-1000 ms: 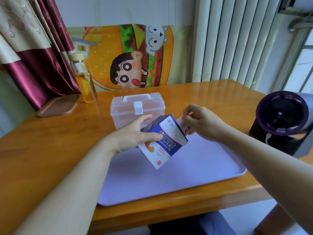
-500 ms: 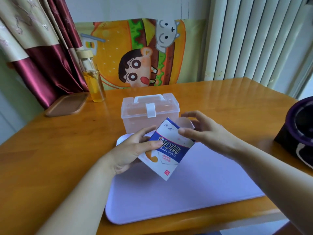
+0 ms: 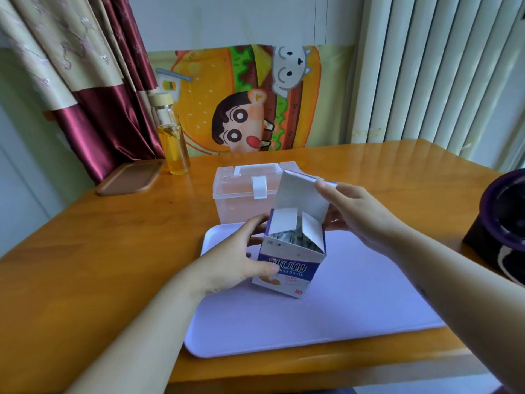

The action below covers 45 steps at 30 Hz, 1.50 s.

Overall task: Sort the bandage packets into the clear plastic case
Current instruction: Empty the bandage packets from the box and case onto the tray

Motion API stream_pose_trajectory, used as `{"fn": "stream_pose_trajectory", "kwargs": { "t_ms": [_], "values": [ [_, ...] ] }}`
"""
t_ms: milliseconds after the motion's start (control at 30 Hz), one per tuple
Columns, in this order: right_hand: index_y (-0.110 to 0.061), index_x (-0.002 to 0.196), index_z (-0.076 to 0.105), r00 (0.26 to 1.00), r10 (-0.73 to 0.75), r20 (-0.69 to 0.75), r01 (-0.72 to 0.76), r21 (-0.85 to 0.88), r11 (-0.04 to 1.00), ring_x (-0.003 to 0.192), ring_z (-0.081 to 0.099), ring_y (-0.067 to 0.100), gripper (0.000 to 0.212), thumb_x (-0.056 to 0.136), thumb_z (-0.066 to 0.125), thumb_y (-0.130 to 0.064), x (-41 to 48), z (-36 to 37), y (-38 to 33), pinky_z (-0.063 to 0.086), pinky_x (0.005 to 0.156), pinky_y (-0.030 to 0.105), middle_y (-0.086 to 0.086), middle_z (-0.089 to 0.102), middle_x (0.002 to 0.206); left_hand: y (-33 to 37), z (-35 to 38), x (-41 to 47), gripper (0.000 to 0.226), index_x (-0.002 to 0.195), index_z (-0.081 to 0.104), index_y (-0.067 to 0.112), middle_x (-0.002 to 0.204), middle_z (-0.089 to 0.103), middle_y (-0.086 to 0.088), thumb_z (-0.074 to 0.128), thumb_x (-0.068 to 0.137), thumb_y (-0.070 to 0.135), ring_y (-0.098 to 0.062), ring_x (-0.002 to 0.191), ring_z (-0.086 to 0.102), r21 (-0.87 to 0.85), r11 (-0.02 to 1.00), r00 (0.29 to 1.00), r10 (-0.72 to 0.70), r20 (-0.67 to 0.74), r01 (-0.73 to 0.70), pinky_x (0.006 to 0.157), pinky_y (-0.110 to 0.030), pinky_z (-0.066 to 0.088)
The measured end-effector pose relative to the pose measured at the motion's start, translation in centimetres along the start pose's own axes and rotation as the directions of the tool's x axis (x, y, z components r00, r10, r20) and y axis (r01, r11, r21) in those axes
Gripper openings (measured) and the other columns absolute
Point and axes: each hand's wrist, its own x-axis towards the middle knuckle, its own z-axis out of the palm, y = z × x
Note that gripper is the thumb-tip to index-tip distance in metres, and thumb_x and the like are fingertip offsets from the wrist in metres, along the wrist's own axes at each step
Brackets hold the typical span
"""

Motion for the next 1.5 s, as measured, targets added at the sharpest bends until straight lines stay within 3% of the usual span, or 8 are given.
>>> {"fn": "stream_pose_trajectory", "kwargs": {
  "t_ms": [167,333,467,567,700,1000,1267,1500],
  "values": [
    [-0.013,0.112,0.059,0.993,0.091,-0.073,-0.079,0.153,0.985,0.085,0.064,0.019,0.025,0.097,0.047,-0.03,1.1,1.2,1.2,0.056,0.079,0.038,0.007,0.066,0.095,-0.2,0.2,-0.3,0.095,0.144,0.018,0.041,0.108,0.043,0.053,0.077,0.075,0.012,0.025,0.099,0.05,0.075,0.996,0.994,-0.048,-0.097,0.056,0.087,-0.018,0.05],
    [-0.012,0.117,0.052,0.952,0.171,-0.255,-0.115,0.219,0.969,0.086,0.062,0.019,0.043,0.084,0.066,-0.036,1.1,0.5,1.5,0.049,0.069,0.028,0.007,0.064,0.106,1.0,-0.2,-0.3,0.085,0.139,0.023,0.049,0.126,0.036,0.033,0.069,0.067,0.05,0.023,0.111,0.042,0.089,0.995,0.988,-0.019,-0.154,0.033,0.09,-0.01,0.042],
    [-0.024,0.098,0.054,0.755,-0.282,-0.592,0.258,-0.127,0.958,0.078,0.051,0.01,0.029,0.079,0.072,-0.033,-0.7,-0.4,-1.5,0.042,0.066,0.021,-0.004,0.057,0.094,1.8,0.0,0.6,0.055,0.13,0.038,0.045,0.123,0.038,0.02,0.065,0.085,0.03,0.007,0.111,0.043,0.231,0.972,0.964,0.099,-0.246,-0.041,0.089,-0.018,0.043],
    [-0.022,0.089,0.059,0.772,-0.583,-0.254,0.449,-0.431,0.783,0.063,0.051,0.003,0.012,0.083,0.069,-0.025,-2.2,0.7,-4.6,0.041,0.059,0.011,-0.01,0.062,0.085,2.3,0.2,1.3,0.04,0.116,0.046,0.046,0.113,0.048,0.018,0.059,0.09,0.02,0.002,0.092,0.051,0.267,0.959,0.94,0.171,-0.296,-0.091,0.083,-0.019,0.045],
    [-0.027,0.102,0.062,0.922,-0.218,0.319,0.386,-0.726,0.57,0.073,0.057,-0.003,0.02,0.091,0.052,-0.041,-2.3,2.5,-5.1,0.046,0.068,0.016,-0.013,0.066,0.099,2.0,0.0,2.1,0.042,0.127,0.048,0.035,0.108,0.052,0.013,0.047,0.094,0.009,-0.006,0.082,0.054,0.222,0.97,0.897,0.186,-0.402,-0.102,0.072,-0.015,0.042],
    [-0.026,0.092,0.064,0.95,-0.168,0.264,0.313,-0.775,0.549,0.078,0.052,0.003,0.018,0.085,0.058,-0.042,-1.8,1.6,-4.2,0.042,0.067,0.022,-0.005,0.054,0.098,1.8,-0.1,0.7,0.052,0.101,0.061,0.025,0.114,0.049,0.005,0.04,0.078,-0.017,-0.001,0.108,0.045,0.358,0.931,0.848,0.244,-0.47,-0.07,0.083,0.006,0.025],
    [-0.022,0.1,0.066,0.984,-0.149,0.098,0.164,-0.821,0.546,0.097,0.058,0.008,0.015,0.088,0.058,-0.018,-1.5,0.5,-1.3,0.041,0.083,0.019,-0.008,0.067,0.105,1.4,-0.6,-0.6,0.058,0.131,0.053,0.023,0.128,0.045,0.019,0.037,0.086,-0.009,0.008,0.119,0.036,0.355,0.934,0.913,0.126,-0.388,0.023,0.089,0.01,0.016],
    [-0.015,0.129,0.048,0.997,0.0,0.078,0.049,-0.63,0.775,0.091,0.058,0.017,0.056,0.089,0.046,-0.054,-2.4,3.2,-2.2,0.047,0.072,0.026,0.001,0.064,0.11,0.6,-0.2,-1.4,0.048,0.142,0.036,0.033,0.141,0.046,0.008,0.038,0.097,0.017,-0.013,0.117,0.052,0.284,0.945,0.95,-0.07,-0.304,0.161,0.102,-0.031,0.041]
  ]
}}
